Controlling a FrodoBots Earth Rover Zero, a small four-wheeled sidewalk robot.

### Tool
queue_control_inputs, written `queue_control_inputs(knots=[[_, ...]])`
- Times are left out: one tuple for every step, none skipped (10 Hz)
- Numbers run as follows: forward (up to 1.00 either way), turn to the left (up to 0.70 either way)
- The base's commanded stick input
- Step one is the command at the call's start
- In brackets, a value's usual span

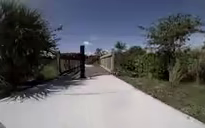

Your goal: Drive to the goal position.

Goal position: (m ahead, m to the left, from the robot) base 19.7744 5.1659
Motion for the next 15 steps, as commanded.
queue_control_inputs(knots=[[0.70, 0.00], [0.70, 0.00], [0.70, 0.00], [0.70, 0.00], [0.70, 0.00], [0.70, 0.00], [0.70, 0.00], [0.70, 0.00], [0.70, -0.35], [0.70, -0.35], [0.70, -0.12], [0.70, 0.00], [0.70, 0.00], [0.70, 0.00], [0.70, 0.00]])
